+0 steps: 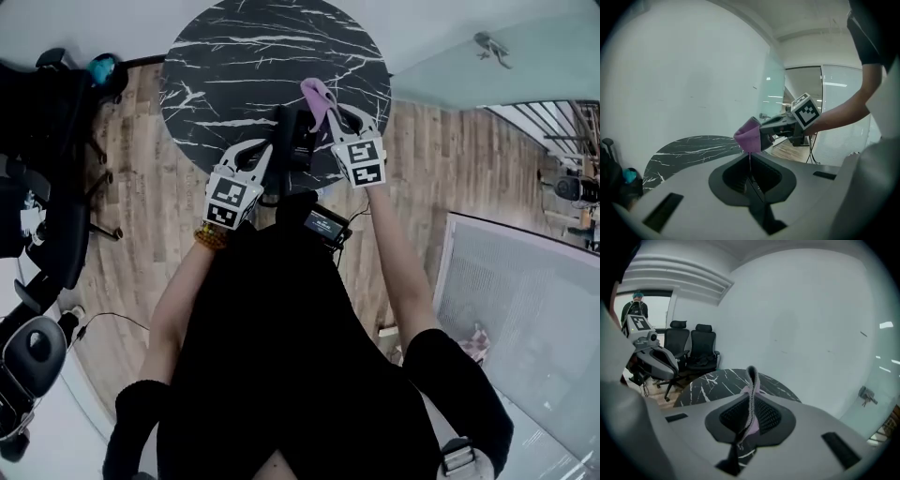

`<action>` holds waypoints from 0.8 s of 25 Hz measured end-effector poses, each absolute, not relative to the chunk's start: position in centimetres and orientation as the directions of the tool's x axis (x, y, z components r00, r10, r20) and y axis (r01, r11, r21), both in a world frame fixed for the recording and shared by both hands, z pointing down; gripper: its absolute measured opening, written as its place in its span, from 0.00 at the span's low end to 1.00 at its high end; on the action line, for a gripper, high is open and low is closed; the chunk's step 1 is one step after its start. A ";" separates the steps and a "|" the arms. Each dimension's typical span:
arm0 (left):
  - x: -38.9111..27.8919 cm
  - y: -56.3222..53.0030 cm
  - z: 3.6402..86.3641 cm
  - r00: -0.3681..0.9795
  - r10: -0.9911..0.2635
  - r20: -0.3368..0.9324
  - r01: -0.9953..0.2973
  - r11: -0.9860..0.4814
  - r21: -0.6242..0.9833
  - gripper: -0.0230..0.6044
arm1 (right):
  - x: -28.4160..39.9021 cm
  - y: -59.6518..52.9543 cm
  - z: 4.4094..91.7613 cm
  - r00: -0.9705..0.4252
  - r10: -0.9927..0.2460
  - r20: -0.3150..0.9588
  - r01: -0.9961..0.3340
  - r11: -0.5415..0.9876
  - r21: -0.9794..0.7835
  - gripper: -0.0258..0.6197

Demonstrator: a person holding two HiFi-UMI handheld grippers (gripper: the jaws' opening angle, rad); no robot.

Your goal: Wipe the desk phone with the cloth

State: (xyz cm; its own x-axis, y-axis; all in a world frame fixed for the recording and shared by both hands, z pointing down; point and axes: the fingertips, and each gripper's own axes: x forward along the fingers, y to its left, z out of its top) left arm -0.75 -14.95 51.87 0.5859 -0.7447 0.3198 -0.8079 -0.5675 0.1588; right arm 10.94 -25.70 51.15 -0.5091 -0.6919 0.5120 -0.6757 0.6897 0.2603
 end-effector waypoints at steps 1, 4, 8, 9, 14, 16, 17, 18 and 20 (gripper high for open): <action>-1.0 -15.3 52.0 0.577 -0.751 0.321 -0.815 -0.558 0.159 0.07 | 10.6 -26.8 50.7 -0.509 -0.697 0.504 -0.658 0.693 0.294 0.12; -1.3 -15.8 52.3 0.560 -0.761 0.328 -0.827 -0.537 0.165 0.07 | 9.1 -29.4 50.7 -0.509 -0.706 0.492 -0.596 0.702 0.391 0.12; -1.9 -16.5 52.2 0.538 -0.774 0.333 -0.842 -0.516 0.160 0.07 | 6.1 -30.0 54.6 -0.519 -0.650 0.555 -0.483 0.759 0.436 0.12; -2.1 -16.5 52.2 0.533 -0.777 0.335 -0.845 -0.510 0.161 0.07 | 5.4 -29.5 56.3 -0.518 -0.620 0.589 -0.449 0.783 0.430 0.12; -3.1 -16.3 52.7 0.514 -0.783 0.350 -0.856 -0.490 0.161 0.07 | 4.1 -26.9 64.1 -0.466 -0.493 0.734 -0.324 0.868 0.377 0.12; -3.5 -16.1 52.9 0.511 -0.782 0.356 -0.858 -0.488 0.159 0.07 | 4.3 -26.2 65.6 -0.449 -0.472 0.759 -0.306 0.879 0.366 0.12; -3.6 -15.9 53.0 0.510 -0.783 0.357 -0.859 -0.487 0.158 0.07 | 4.4 -26.0 66.2 -0.444 -0.467 0.765 -0.303 0.882 0.362 0.12; -3.8 -15.8 53.1 0.508 -0.784 0.357 -0.860 -0.485 0.158 0.07 | 4.5 -25.8 66.5 -0.443 -0.463 0.768 -0.301 0.883 0.359 0.12; -3.9 -15.6 53.2 0.509 -0.784 0.357 -0.860 -0.486 0.159 0.07 | 4.6 -25.7 67.0 -0.438 -0.453 0.776 -0.300 0.888 0.349 0.12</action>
State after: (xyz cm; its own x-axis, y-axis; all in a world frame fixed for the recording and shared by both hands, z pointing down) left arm -3.90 -15.60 53.18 0.5085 -0.7835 0.3571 -0.8597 -0.4856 0.1588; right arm 4.60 -25.67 66.96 -0.4384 -0.4529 0.7763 -0.2998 0.8880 0.3488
